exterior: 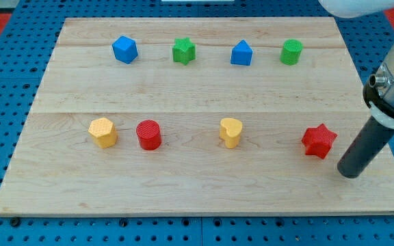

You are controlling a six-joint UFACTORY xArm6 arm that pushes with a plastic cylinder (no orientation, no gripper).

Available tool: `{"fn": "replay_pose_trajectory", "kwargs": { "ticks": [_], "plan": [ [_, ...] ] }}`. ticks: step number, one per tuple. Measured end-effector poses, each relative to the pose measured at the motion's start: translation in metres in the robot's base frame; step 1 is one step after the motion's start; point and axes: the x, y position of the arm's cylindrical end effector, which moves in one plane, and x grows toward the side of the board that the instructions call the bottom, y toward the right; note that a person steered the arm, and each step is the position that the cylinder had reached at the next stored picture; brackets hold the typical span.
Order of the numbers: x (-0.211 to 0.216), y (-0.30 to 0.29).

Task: Move the red star up a bit

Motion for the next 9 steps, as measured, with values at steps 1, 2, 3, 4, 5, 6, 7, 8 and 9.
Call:
{"fn": "replay_pose_trajectory", "kwargs": {
  "ticks": [1,2,3,4,5,6,7,8,9],
  "plan": [
    [-0.023,0.000],
    [-0.028,0.000],
    [-0.025,0.000],
    [-0.010,-0.001],
    [-0.007,-0.006],
    [-0.007,-0.024],
    [-0.007,-0.039],
    [-0.007,-0.039],
    [-0.010,-0.039]
  ]
}}
